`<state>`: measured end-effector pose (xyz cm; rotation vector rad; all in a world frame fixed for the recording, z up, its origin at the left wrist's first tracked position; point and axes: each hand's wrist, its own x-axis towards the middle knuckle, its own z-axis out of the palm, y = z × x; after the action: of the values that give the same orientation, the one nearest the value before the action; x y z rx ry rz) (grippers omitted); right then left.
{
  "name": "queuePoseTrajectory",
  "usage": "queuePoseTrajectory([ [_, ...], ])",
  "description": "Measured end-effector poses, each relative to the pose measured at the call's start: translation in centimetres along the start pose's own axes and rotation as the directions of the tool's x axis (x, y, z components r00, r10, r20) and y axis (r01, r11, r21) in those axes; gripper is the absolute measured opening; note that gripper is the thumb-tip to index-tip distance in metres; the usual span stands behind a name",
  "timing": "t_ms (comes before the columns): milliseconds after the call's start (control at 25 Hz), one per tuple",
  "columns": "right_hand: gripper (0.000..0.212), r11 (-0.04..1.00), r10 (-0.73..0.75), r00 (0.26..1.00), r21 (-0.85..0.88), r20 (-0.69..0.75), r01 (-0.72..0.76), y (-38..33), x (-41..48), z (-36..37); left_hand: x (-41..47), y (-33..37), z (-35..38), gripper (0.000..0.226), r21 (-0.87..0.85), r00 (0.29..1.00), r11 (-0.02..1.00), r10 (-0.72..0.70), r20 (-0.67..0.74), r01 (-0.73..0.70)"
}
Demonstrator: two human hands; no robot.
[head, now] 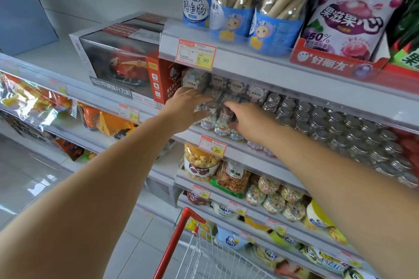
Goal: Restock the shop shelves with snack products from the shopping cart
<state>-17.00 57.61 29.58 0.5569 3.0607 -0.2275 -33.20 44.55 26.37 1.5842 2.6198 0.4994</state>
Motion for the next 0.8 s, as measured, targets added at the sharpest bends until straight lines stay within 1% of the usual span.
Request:
queuePoseTrajectory([
  [80, 0.057, 0.997, -0.008, 1.0, 0.078, 0.003, 0.008, 0.0, -0.7, -0.1, -0.5, 0.8, -0.4, 0.056, 0.015, 1.0, 1.0, -0.007, 0.005, 0.007],
  [120, 0.057, 0.993, -0.005, 0.999, 0.119, -0.047, 0.01, 0.1, -1.6, -0.4, -1.0, 1.4, -0.7, 0.06, 0.032, 1.0, 0.999, -0.025, -0.008, 0.025],
  [200, 0.051, 0.989, 0.043, 0.97, 0.146, -0.241, -0.007, 1.2, -4.8, -1.1, -2.4, 3.4, -1.2, 0.064, 0.056, 0.994, 0.998, -0.035, -0.099, 0.041],
  [240, 0.049, 0.991, 0.093, 0.942, 0.119, -0.322, -0.057, 2.3, -7.0, -1.4, -3.2, 4.7, -1.2, 0.063, 0.071, 0.987, 0.997, 0.009, -0.16, 0.003],
  [280, 0.049, 0.987, 0.161, 0.919, 0.069, -0.359, -0.146, 3.7, -9.4, -1.6, -3.8, 6.3, -1.0, 0.062, 0.089, 0.977, 0.994, 0.083, -0.199, -0.066],
  [320, 0.05, 0.965, 0.251, 0.905, 0.018, -0.343, -0.261, 5.2, -11.8, -1.5, -4.3, 8.2, -0.7, 0.061, 0.101, 0.966, 0.985, 0.159, -0.202, -0.141],
  [360, 0.051, 0.927, 0.355, 0.887, -0.016, -0.294, -0.376, 6.9, -13.8, -1.5, -4.5, 10.1, -0.2, 0.06, 0.101, 0.96, 0.973, 0.221, -0.172, -0.206],
  [400, 0.053, 0.885, 0.445, 0.865, -0.032, -0.232, -0.464, 8.4, -15.3, -1.4, -4.5, 12.0, 0.4, 0.06, 0.089, 0.957, 0.963, 0.262, -0.122, -0.253],
  [440, 0.055, 0.853, 0.506, 0.845, -0.045, -0.172, -0.52, 9.8, -16.3, -1.2, -4.3, 13.7, 1.1, 0.061, 0.076, 0.955, 0.955, 0.29, -0.065, -0.286],
  [520, 0.062, 0.827, 0.553, 0.829, -0.064, -0.084, -0.558, 11.6, -17.3, -0.5, -3.6, 16.3, 2.4, 0.062, 0.07, 0.947, 0.945, 0.32, 0.023, -0.321],
  [640, 0.076, 0.847, 0.529, 0.849, -0.051, -0.01, -0.529, 12.4, -18.1, 1.0, -3.0, 17.6, 3.7, 0.061, 0.093, 0.952, 0.95, 0.291, 0.092, -0.299],
  [720, 0.077, 0.853, 0.517, 0.855, -0.07, -0.027, -0.518, 12.5, -18.1, 1.7, -3.2, 17.7, 4.2, 0.059, 0.145, 0.954, 0.946, 0.276, 0.113, -0.291],
  [800, 0.073, 0.846, 0.523, 0.85, -0.091, -0.056, -0.526, 12.6, -17.9, 2.1, -3.5, 17.9, 4.3, 0.058, 0.16, 0.956, 0.945, 0.268, 0.122, -0.286],
])
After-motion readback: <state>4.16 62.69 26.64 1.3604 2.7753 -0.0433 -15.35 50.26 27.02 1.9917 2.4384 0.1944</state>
